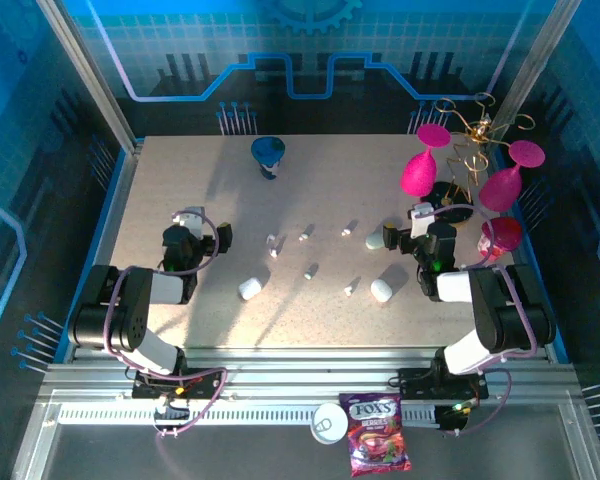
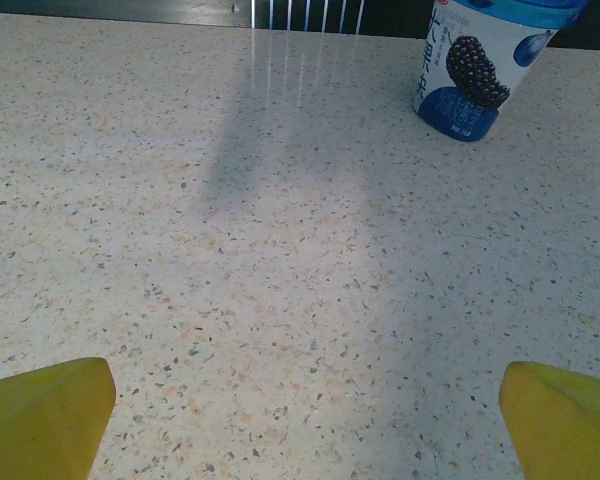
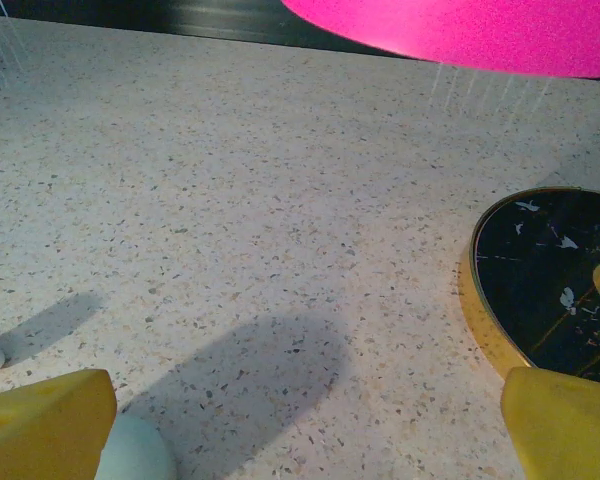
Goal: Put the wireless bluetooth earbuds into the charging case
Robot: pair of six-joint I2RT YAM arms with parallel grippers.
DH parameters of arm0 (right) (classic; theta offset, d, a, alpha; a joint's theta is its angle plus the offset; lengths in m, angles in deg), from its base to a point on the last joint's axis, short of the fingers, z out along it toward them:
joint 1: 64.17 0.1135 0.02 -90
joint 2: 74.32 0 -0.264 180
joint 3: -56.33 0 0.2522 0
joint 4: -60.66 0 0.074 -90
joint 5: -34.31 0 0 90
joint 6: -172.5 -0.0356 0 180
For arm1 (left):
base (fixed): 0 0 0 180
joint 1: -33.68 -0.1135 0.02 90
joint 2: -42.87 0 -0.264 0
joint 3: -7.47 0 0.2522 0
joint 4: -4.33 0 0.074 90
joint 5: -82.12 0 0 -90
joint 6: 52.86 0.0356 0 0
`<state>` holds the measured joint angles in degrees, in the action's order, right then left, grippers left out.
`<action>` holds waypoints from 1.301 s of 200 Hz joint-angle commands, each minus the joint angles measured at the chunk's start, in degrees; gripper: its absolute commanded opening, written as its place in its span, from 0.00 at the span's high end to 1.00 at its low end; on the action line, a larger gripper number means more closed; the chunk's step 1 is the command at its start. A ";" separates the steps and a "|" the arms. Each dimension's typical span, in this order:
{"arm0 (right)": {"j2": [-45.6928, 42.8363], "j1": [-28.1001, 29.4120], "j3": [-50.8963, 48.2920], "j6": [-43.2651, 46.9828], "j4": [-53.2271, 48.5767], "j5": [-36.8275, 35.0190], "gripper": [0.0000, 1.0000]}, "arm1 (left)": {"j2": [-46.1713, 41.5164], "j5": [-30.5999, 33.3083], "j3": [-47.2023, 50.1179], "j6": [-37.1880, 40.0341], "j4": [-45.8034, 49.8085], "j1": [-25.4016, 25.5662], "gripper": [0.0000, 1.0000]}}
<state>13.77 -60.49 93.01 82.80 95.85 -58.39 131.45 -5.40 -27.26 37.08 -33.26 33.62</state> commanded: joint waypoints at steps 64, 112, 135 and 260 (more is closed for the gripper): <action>0.24 -0.34 0.04 0.61 1.85 0.92 0.00 | 0.40 -1.29 -1.17 0.15 -1.37 -0.39 0.01; 0.24 -0.49 0.11 0.56 1.77 1.17 0.00 | 0.37 -1.26 -1.12 0.15 -1.30 -0.38 0.01; 0.24 -0.62 0.11 0.44 1.70 1.38 0.00 | 0.40 -1.29 -1.16 0.16 -1.23 -0.38 0.01; -14.07 7.70 -2.18 9.86 -6.64 -1.60 0.00 | -21.41 17.66 -3.50 -0.29 23.80 9.72 0.01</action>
<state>5.51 -56.88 89.34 87.15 94.03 -57.93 116.85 2.64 -26.85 37.24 -24.19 39.07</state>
